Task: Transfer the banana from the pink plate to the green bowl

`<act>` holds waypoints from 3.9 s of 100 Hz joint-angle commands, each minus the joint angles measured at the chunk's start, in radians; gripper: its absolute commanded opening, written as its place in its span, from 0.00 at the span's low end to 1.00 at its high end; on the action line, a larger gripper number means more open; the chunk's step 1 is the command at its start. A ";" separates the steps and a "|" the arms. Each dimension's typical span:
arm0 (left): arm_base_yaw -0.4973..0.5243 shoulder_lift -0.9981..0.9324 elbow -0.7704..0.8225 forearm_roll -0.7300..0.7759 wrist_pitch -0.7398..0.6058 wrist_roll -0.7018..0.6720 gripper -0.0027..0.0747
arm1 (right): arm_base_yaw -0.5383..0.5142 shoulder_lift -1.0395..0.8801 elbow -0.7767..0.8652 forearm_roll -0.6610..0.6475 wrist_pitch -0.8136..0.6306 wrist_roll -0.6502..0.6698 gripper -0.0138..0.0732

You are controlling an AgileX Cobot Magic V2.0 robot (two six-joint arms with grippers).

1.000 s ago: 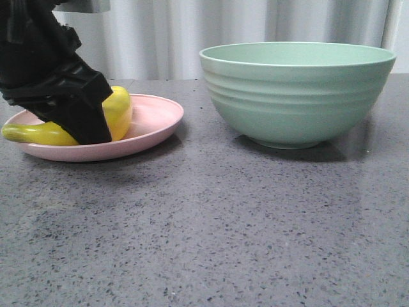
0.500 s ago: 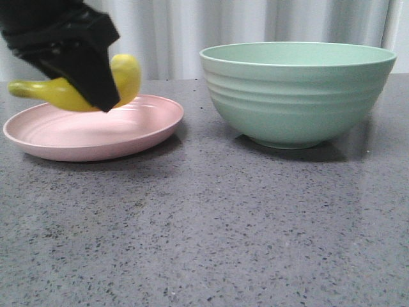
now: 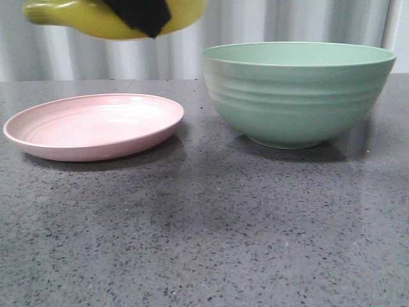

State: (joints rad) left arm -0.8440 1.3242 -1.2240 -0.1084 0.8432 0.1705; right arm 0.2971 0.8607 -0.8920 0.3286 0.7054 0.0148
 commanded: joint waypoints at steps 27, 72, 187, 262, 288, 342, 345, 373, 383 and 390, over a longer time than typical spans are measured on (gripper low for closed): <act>-0.117 -0.034 -0.034 -0.039 -0.071 0.002 0.01 | 0.057 0.268 -0.226 0.176 -0.119 -0.015 0.61; -0.122 -0.032 -0.034 -0.058 -0.070 0.002 0.01 | 0.060 0.496 -0.341 0.297 -0.128 -0.015 0.60; -0.122 -0.098 -0.121 -0.024 -0.049 -0.018 0.63 | -0.152 0.517 -0.375 0.102 -0.432 -0.046 0.07; -0.122 -0.099 -0.121 -0.012 -0.049 -0.036 0.63 | -0.169 0.577 -0.375 0.040 -0.414 -0.048 0.53; -0.109 -0.173 -0.111 0.090 -0.050 -0.148 0.15 | -0.169 0.488 -0.375 -0.100 -0.237 -0.061 0.22; -0.090 -0.564 0.299 0.108 -0.370 -0.224 0.01 | -0.169 0.117 -0.126 -0.152 -0.184 -0.122 0.07; -0.090 -0.597 0.331 0.108 -0.392 -0.224 0.01 | -0.169 0.085 -0.096 -0.152 -0.204 -0.122 0.07; -0.090 -0.832 0.637 0.108 -0.600 -0.224 0.01 | -0.169 -0.247 0.180 -0.155 -0.310 -0.122 0.07; -0.090 -0.904 0.726 0.108 -0.652 -0.224 0.01 | -0.169 -0.365 0.259 -0.164 -0.316 -0.122 0.07; -0.090 -0.951 0.776 0.108 -0.660 -0.224 0.01 | -0.169 -0.451 0.313 -0.172 -0.326 -0.122 0.07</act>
State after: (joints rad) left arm -0.9361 0.4194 -0.4737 0.0000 0.2959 -0.0415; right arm 0.1343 0.4929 -0.6051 0.1709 0.4715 -0.0925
